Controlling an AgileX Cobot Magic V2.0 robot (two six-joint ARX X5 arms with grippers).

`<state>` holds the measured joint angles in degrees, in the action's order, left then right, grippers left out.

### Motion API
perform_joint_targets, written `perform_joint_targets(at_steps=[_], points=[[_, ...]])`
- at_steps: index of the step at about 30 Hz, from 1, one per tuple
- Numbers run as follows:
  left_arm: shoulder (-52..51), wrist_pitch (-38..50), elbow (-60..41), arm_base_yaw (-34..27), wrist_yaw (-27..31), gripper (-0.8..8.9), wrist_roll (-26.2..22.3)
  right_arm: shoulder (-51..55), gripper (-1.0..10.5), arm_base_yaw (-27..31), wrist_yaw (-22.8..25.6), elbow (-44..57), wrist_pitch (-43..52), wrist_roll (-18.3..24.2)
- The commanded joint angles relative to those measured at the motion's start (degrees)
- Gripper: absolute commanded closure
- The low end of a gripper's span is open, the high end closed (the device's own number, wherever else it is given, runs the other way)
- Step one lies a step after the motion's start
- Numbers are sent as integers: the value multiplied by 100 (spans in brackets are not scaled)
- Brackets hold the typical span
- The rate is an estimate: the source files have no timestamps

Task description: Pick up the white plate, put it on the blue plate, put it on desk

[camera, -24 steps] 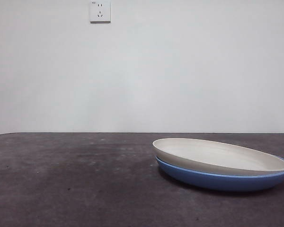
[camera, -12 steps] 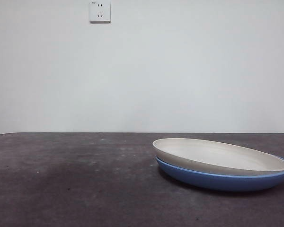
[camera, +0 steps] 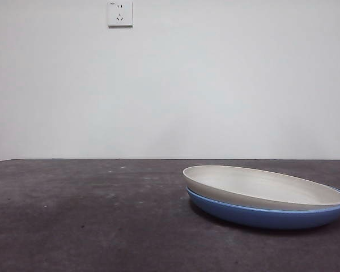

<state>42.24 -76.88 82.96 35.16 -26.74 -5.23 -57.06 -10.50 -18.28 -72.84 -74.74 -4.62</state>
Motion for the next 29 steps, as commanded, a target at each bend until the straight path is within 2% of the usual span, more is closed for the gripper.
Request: perform_joint_targets(at_steps=[1,8,12,16,29], points=[[-28,46,81,48,17,219,15,-529,433,0,-92,-33,203,282],[-39,0,81,48,17,219,11,-1827,433,258,-625,-33,756,389],[-39,-24,81,48,17,219,9,-2494,433,439,-682,-33,909,409],[-39,-22,81,48,17,219,-17,-3176,432,643,-1049,-33,962,490],[-39,-15,81,48,17,219,-35,-4658,433,925,-1209,-33,1709,525]])
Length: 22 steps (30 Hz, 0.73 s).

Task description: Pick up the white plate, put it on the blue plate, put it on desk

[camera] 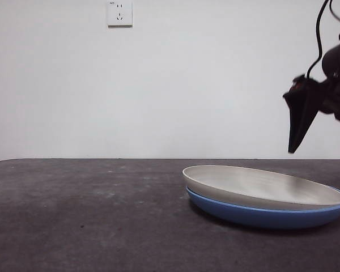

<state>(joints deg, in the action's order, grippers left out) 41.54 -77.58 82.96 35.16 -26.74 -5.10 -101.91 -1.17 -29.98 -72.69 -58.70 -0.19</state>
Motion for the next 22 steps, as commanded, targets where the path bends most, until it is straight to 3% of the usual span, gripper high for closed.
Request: perform_joint_targets(at_steps=[1,13,19,22], points=[[33,55,81,48,17,219,-48,-219,432,-9,-57,-48,162,85],[35,195,81,48,17,219,-46,-640,446,-9,-428,-48,597,92],[37,227,81,48,20,219,-44,-719,685,-9,-448,-48,638,90],[37,254,81,48,20,219,-44,-763,727,-9,-435,-48,649,87]])
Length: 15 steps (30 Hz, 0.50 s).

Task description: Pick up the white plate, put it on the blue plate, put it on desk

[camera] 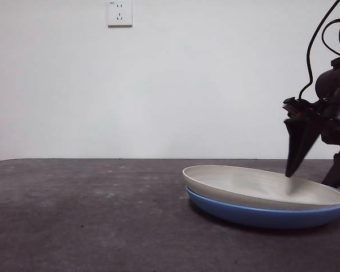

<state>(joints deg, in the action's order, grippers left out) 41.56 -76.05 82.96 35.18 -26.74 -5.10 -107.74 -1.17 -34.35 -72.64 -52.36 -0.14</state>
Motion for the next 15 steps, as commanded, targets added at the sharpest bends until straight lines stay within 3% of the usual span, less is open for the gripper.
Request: perform_joint_targets(at_steps=[1,6,11,15], points=[[35,107,81,46,20,219,-44,-212,733,-9,2,-52,24,79],[37,109,81,46,20,219,-44,-286,815,-9,74,-52,7,61],[37,105,81,46,20,219,-33,-286,935,-9,535,-52,-31,61],[37,105,81,46,17,219,-24,-282,936,0,560,-76,-15,63]])
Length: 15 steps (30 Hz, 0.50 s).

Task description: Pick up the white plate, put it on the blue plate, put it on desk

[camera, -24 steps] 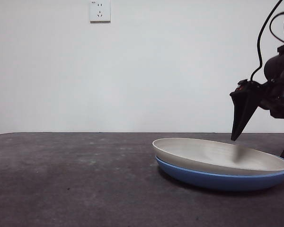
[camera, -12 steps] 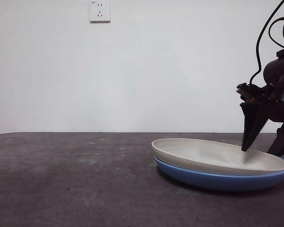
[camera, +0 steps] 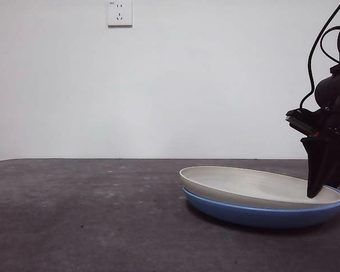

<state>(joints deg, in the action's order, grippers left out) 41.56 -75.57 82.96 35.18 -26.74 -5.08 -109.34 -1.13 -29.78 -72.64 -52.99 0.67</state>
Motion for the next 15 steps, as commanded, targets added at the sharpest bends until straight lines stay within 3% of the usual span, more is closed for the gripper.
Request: perform_joint_targets(at_steps=[1,9,15], points=[[37,57,81,46,20,219,-26,-109,936,9,46,-103,26,-17],[37,59,81,46,17,219,-31,201,936,-26,-479,-638,-404,-24],[37,61,81,46,17,219,-50,232,936,-380,-474,-1067,-522,-459]])
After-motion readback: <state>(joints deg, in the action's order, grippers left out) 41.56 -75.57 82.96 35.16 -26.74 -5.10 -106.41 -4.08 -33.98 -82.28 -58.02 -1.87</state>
